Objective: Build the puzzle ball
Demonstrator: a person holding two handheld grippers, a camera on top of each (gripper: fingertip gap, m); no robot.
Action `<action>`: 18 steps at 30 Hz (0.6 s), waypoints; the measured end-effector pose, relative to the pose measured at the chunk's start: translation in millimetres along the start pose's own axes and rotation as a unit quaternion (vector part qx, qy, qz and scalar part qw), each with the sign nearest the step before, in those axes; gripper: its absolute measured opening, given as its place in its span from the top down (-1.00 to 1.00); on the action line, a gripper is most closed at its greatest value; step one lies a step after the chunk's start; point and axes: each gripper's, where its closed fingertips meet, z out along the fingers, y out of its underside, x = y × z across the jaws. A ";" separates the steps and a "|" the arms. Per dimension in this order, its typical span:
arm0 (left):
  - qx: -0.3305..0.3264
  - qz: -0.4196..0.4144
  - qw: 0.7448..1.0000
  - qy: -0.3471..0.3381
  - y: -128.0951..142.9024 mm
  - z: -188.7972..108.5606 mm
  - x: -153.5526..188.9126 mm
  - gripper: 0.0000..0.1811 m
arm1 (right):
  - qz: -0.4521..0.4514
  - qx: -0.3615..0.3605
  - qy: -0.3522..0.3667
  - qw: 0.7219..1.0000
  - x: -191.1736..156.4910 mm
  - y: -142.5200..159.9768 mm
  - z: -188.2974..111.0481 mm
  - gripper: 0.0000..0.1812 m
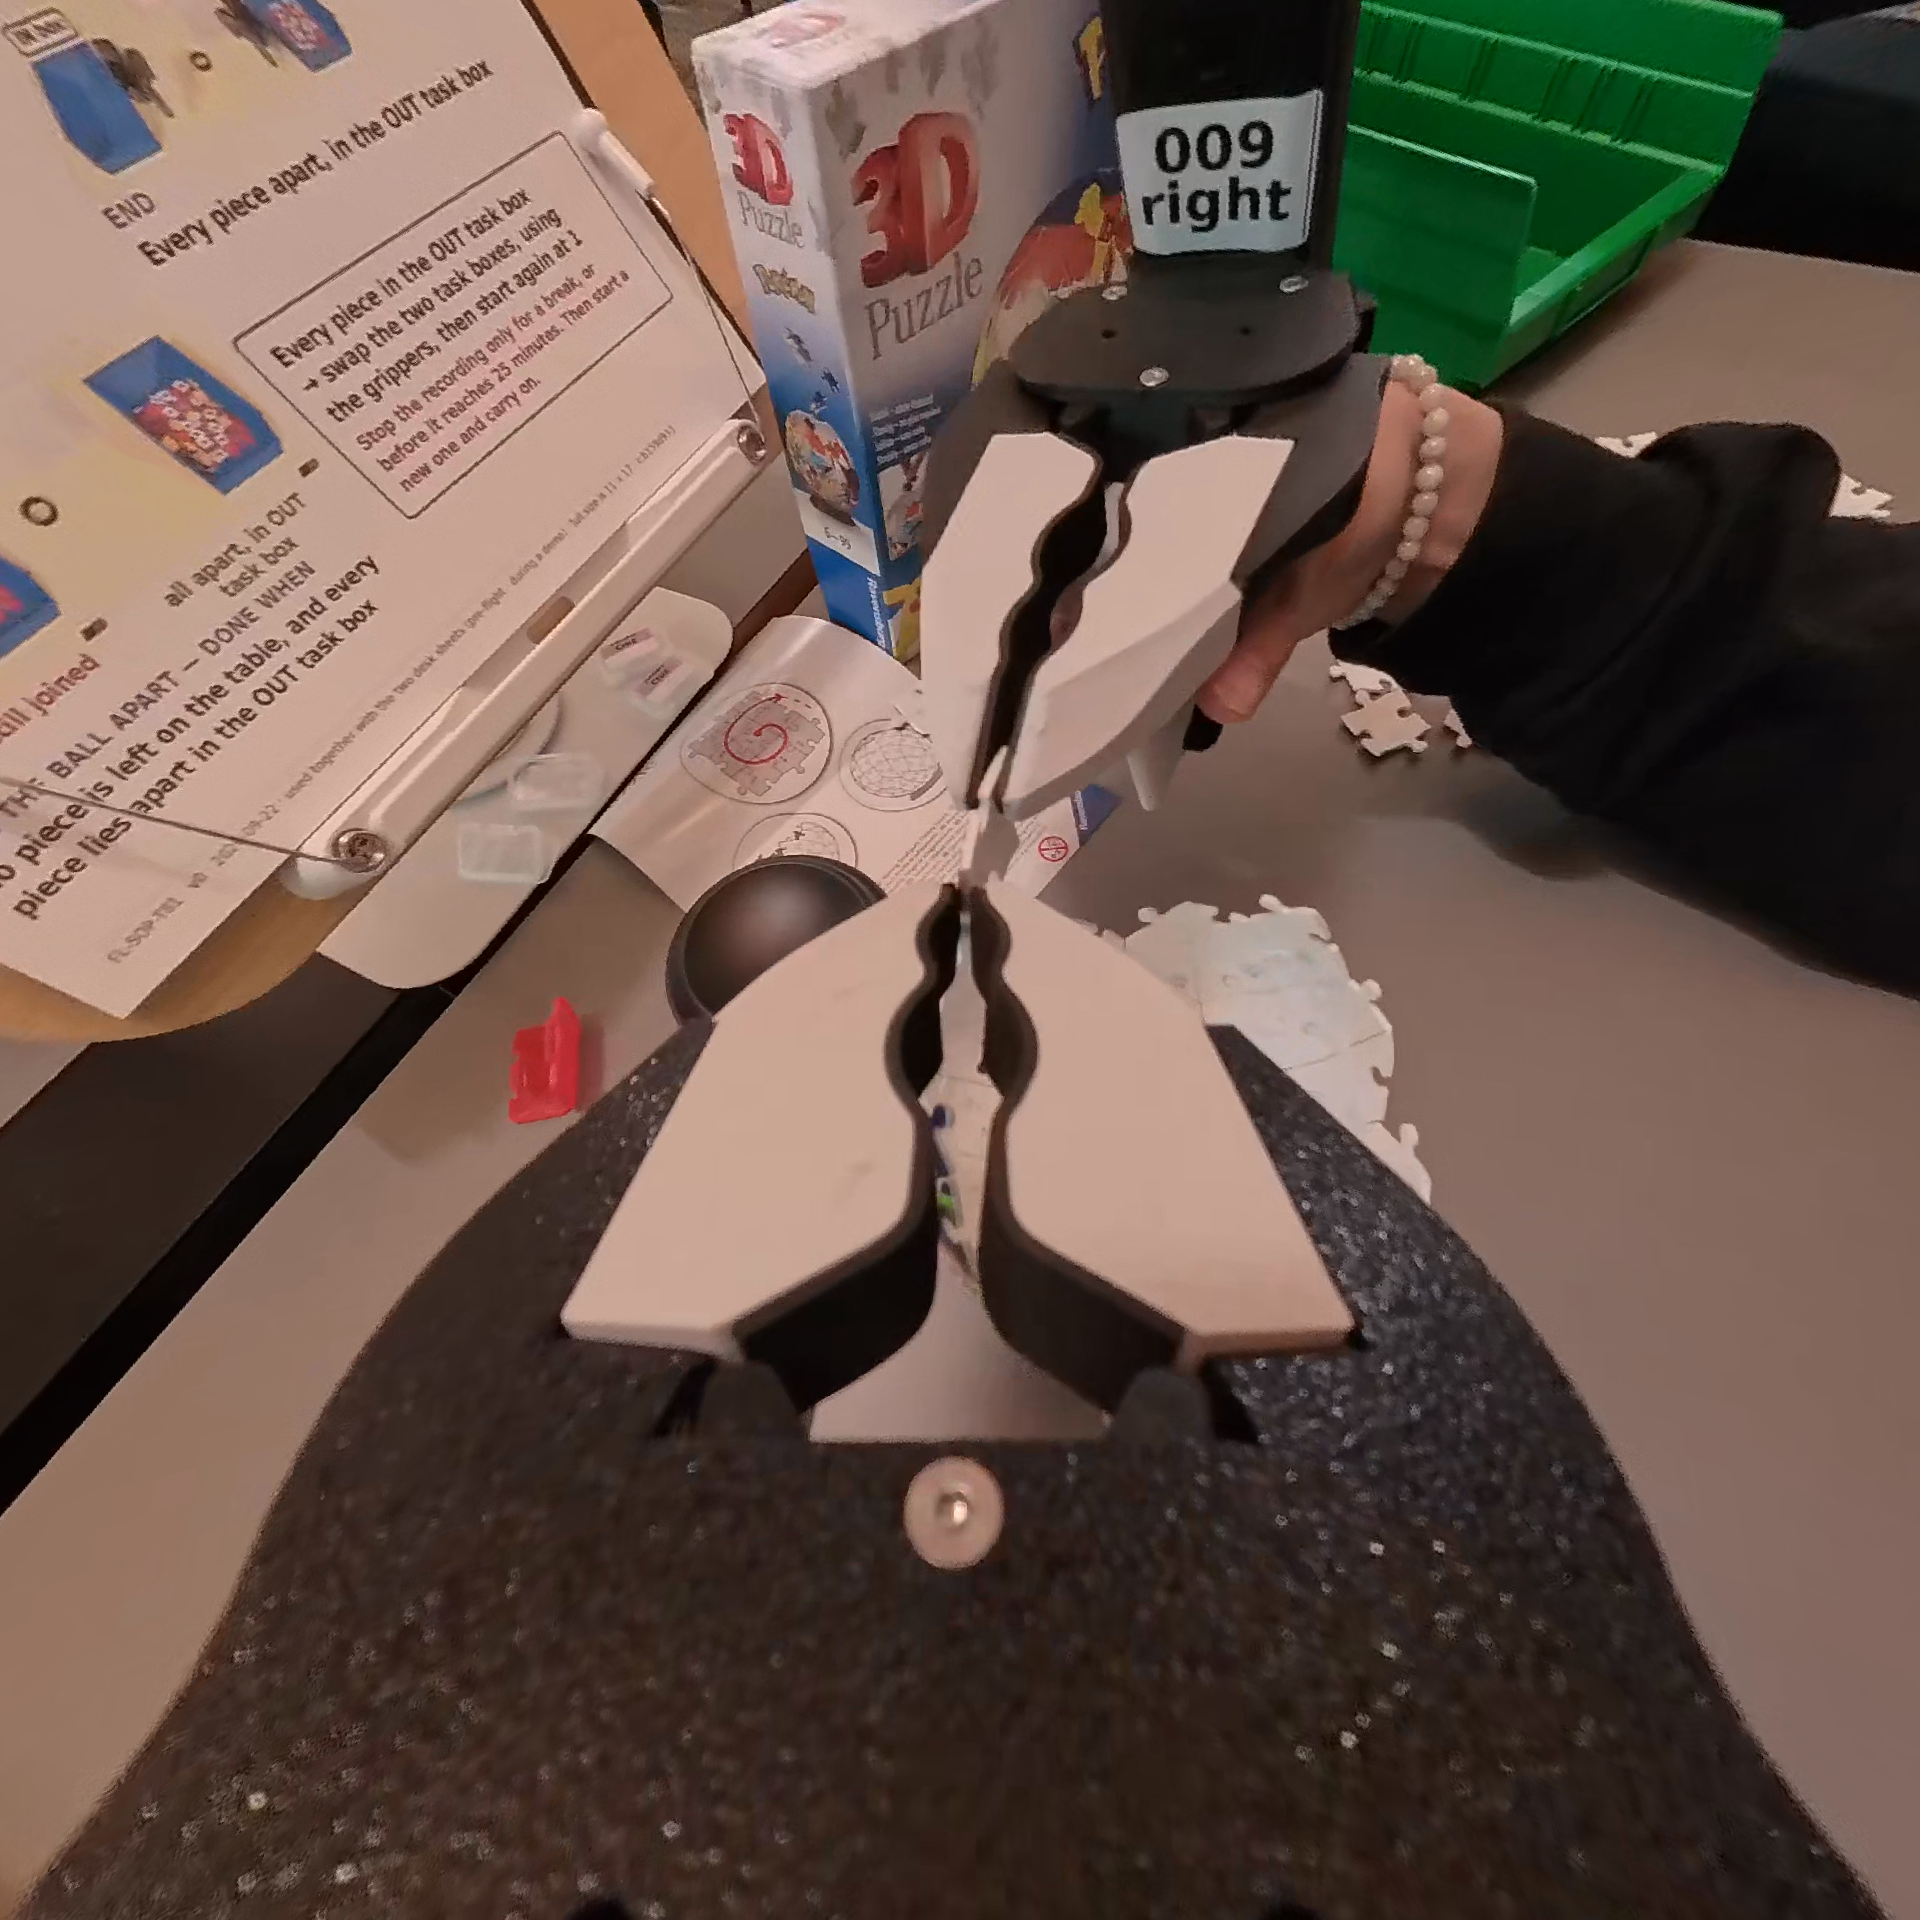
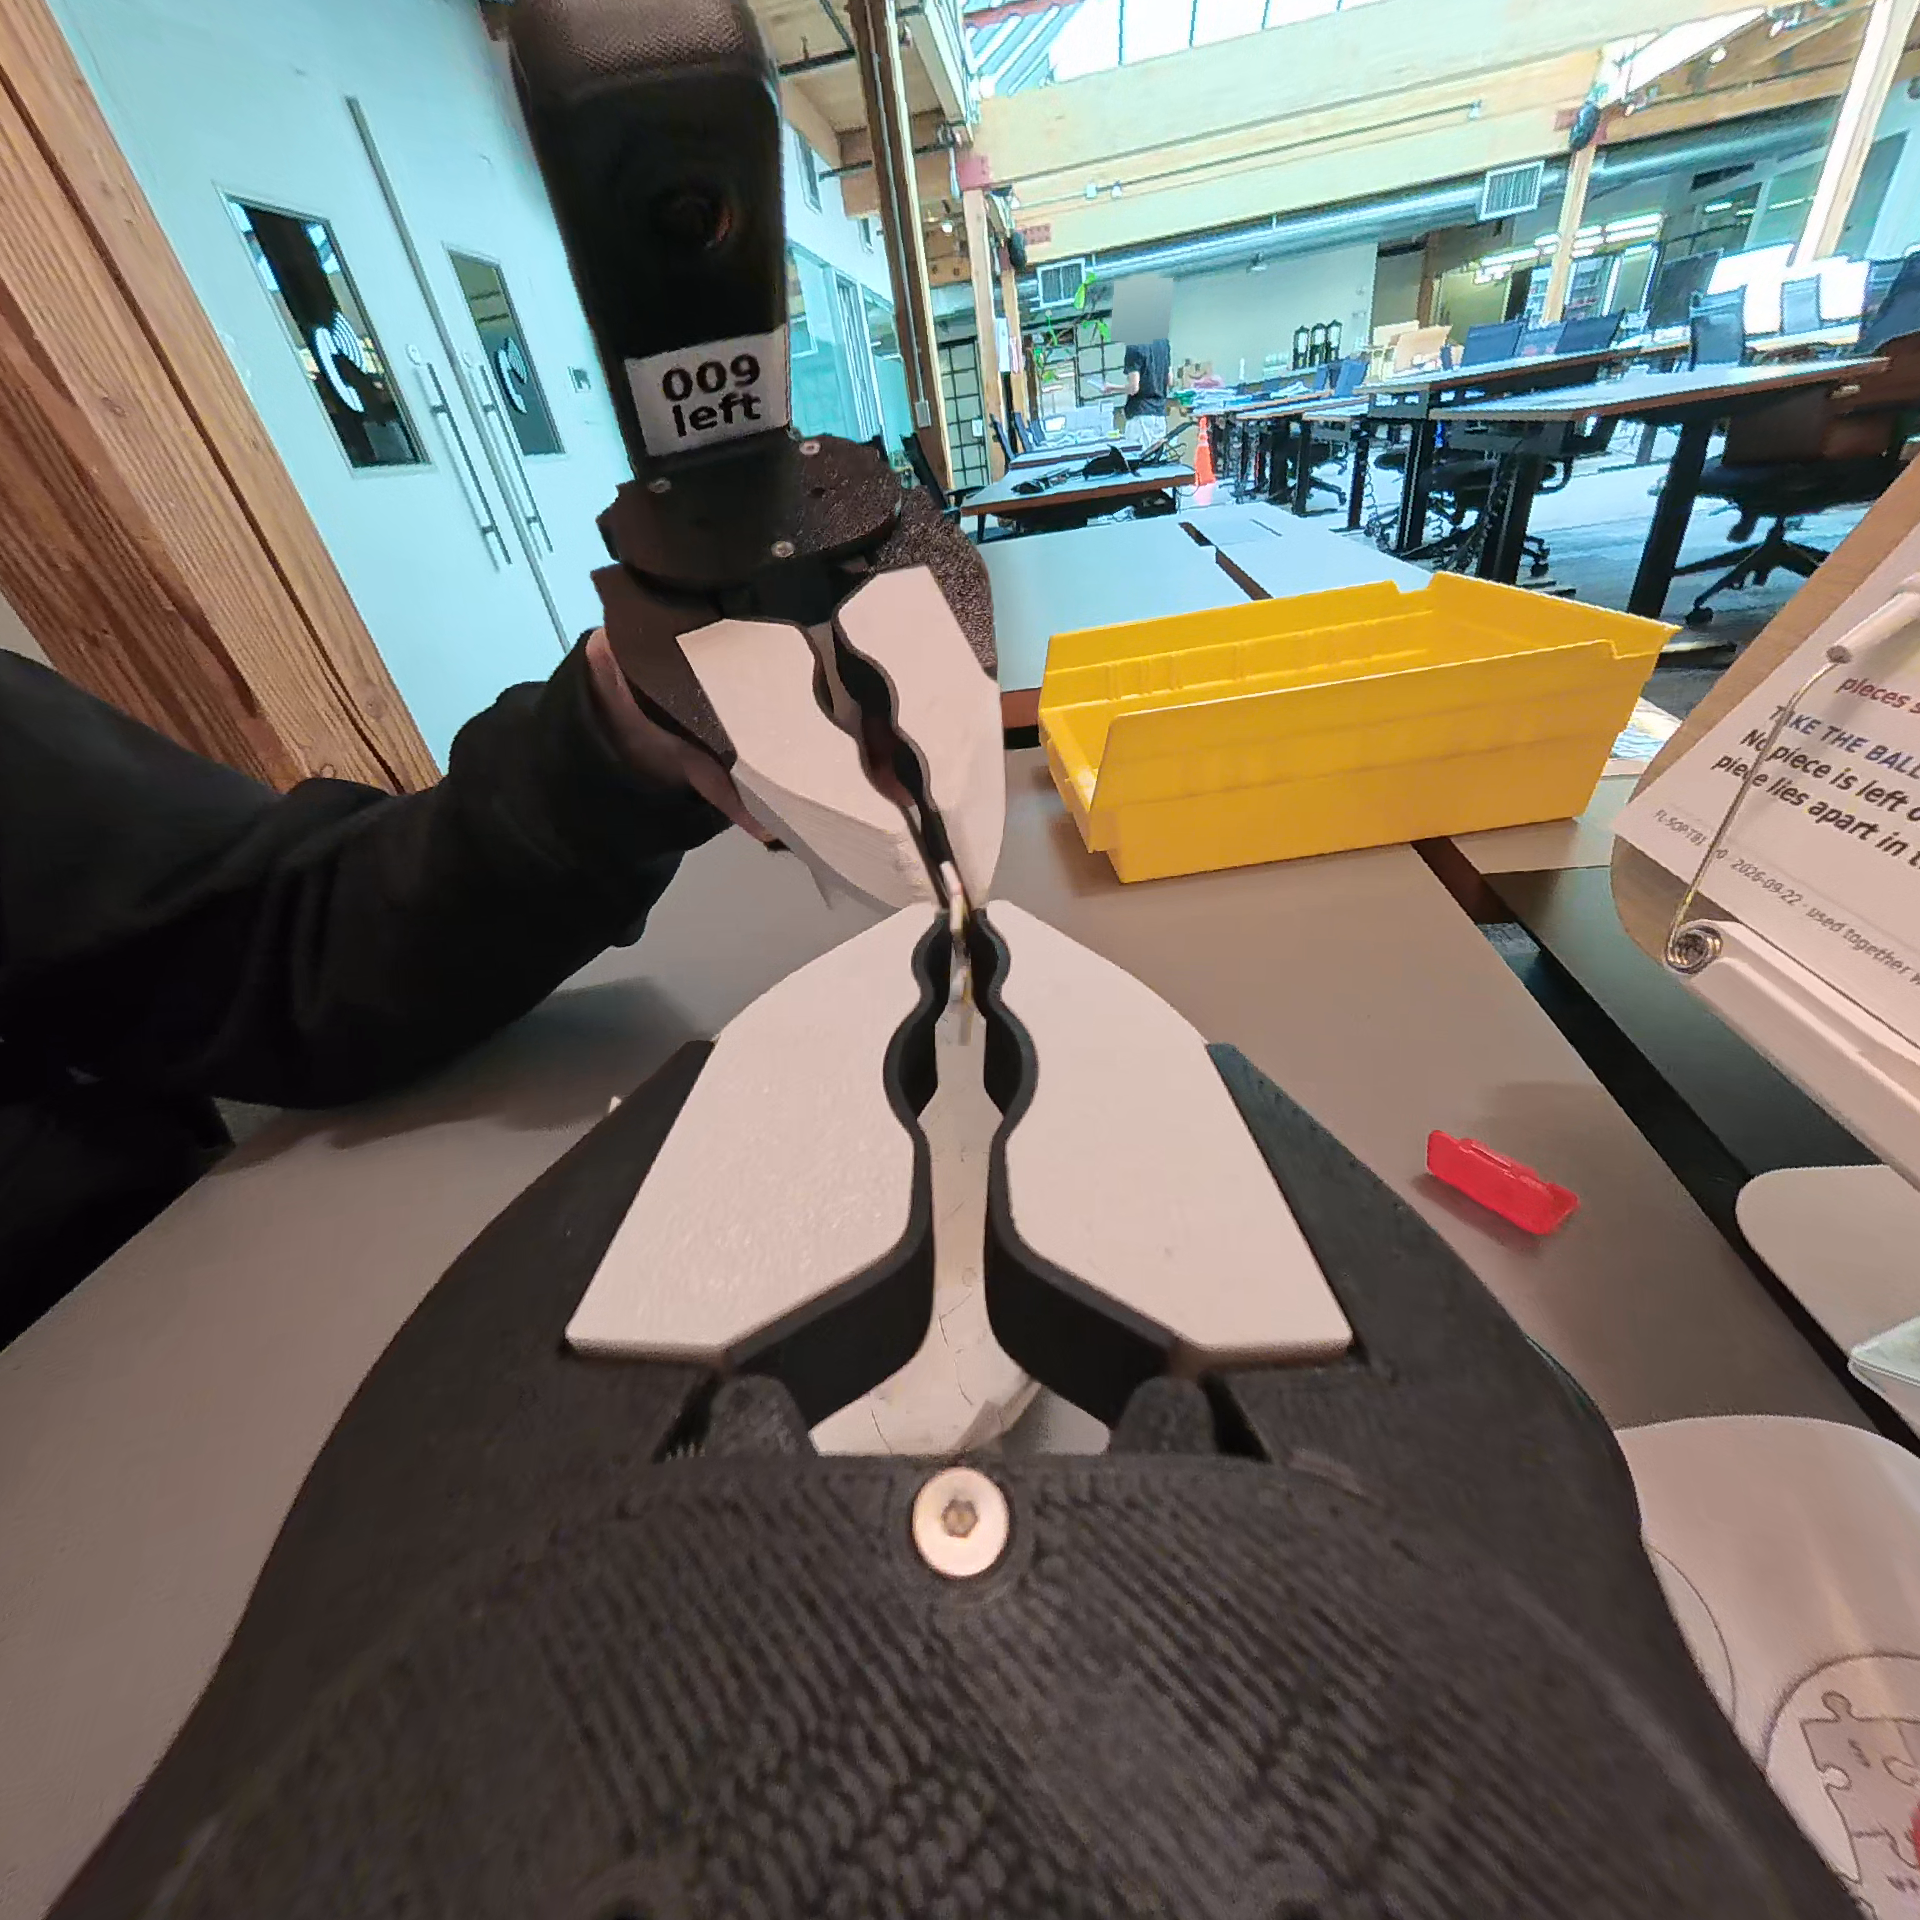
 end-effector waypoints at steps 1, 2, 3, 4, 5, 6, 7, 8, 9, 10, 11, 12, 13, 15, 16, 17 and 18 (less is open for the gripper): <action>0.002 -0.003 1.000 0.000 -0.5 -0.2 -0.9 0.99 | 0.002 0.002 0.000 1.000 0.4 -0.1 -0.1 0.96; 0.002 -0.005 1.000 0.003 -0.4 -0.2 -0.6 0.99 | 0.003 0.002 -0.002 1.000 0.0 0.3 -0.3 0.96; 0.000 -0.007 1.000 0.006 0.2 -0.2 -0.2 0.99 | 0.003 -0.002 -0.006 1.000 -1.0 1.6 -0.6 0.96; -0.003 -0.004 1.000 0.006 1.0 -0.1 0.0 0.99 | 0.001 -0.007 -0.007 1.000 -1.5 3.3 -0.8 0.96; -0.009 0.000 1.000 0.003 2.4 -0.1 -0.4 0.99 | -0.005 -0.013 -0.004 1.000 -1.0 4.9 -1.5 0.95; -0.018 0.005 1.000 -0.003 4.7 -0.4 -1.8 0.99 | -0.013 -0.020 0.002 1.000 0.1 6.8 -2.8 0.91; -0.029 0.009 0.999 -0.008 7.8 -1.0 -3.1 0.99 | -0.024 -0.030 0.009 0.999 1.7 9.0 -4.7 0.87; -0.042 0.012 0.999 -0.007 11.4 -1.8 -2.6 0.99 | -0.040 -0.041 0.016 0.998 2.7 10.5 -6.9 0.87; -0.056 0.015 0.998 -0.002 15.7 -2.5 -1.1 0.99 | -0.058 -0.049 0.021 0.997 2.7 10.7 -8.6 0.87; -0.071 0.019 0.997 0.000 19.8 -2.9 0.0 0.99 | -0.074 -0.050 0.024 0.996 1.3 9.1 -9.2 0.86; -0.084 0.025 0.996 0.003 23.6 -3.1 1.1 0.99 | -0.084 -0.051 0.025 0.995 -0.5 7.6 -8.7 0.85; -0.096 0.029 0.995 0.007 26.9 -3.1 2.8 0.99 | -0.090 -0.056 0.024 0.994 -2.3 7.9 -7.5 0.84; -0.105 0.033 0.994 0.012 29.3 -2.8 4.8 0.99 | -0.100 -0.067 0.024 0.992 -3.1 10.0 -5.9 0.83; -0.119 0.036 0.992 0.020 32.9 -2.0 7.7 0.99 | -0.122 -0.098 0.030 0.987 -2.8 17.7 -3.1 0.84; -0.125 0.036 0.991 0.022 34.4 -1.7 8.4 0.99 | -0.127 -0.115 0.025 0.985 -4.7 22.8 -1.7 0.84; -0.130 0.037 0.991 0.024 35.9 -1.2 9.1 0.99 | -0.132 -0.129 0.020 0.983 -6.5 26.9 0.0 0.82; -0.135 0.039 0.990 0.023 37.5 -0.8 9.0 0.99 | -0.137 -0.137 0.018 0.981 -7.8 29.6 2.0 0.82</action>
